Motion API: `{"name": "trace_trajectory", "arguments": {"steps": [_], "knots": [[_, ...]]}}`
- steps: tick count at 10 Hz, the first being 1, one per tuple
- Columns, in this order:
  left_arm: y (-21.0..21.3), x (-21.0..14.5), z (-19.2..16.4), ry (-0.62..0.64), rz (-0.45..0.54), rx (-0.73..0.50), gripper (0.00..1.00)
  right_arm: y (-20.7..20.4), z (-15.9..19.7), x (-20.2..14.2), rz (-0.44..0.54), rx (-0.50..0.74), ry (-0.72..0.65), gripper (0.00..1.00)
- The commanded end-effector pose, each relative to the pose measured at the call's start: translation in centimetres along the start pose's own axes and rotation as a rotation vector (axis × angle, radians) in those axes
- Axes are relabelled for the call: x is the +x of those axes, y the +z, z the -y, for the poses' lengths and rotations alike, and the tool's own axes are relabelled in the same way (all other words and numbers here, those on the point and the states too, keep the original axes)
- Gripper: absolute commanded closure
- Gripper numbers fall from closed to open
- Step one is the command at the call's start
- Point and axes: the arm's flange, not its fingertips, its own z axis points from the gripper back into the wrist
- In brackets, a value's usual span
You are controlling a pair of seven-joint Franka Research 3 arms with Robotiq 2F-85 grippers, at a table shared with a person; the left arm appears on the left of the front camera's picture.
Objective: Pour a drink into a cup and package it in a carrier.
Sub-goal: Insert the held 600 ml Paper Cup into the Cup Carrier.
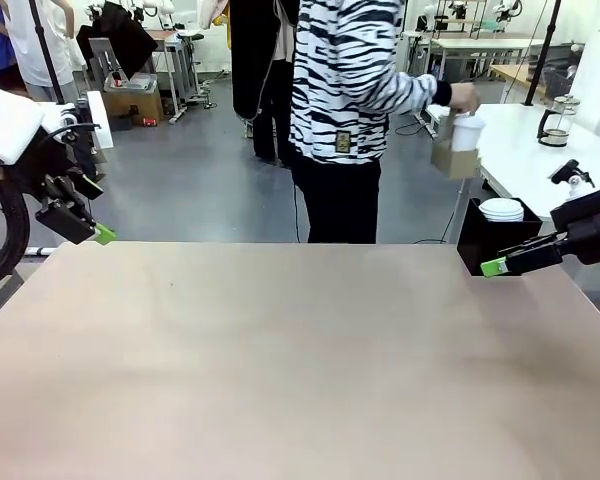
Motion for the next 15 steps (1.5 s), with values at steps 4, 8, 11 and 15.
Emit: {"name": "trace_trajectory", "arguments": {"steps": [4, 8, 11, 15], "knots": [[0.11, -0.07, 0.08, 0.005, 0.004, -0.006, 0.0, -0.21, 0.28, -0.19, 0.012, -0.011, 0.021, 0.0], [0.11, -0.07, 0.08, 0.005, 0.004, -0.006, 0.0, -0.21, 0.28, -0.19, 0.012, -0.011, 0.021, 0.0], [0.11, -0.07, 0.08, 0.005, 0.004, -0.006, 0.0, -0.21, 0.28, -0.19, 0.012, -0.011, 0.021, 0.0], [0.11, -0.07, 0.08, 0.005, 0.004, -0.006, 0.0, -0.21, 0.28, -0.19, 0.012, -0.011, 0.021, 0.0]]}}
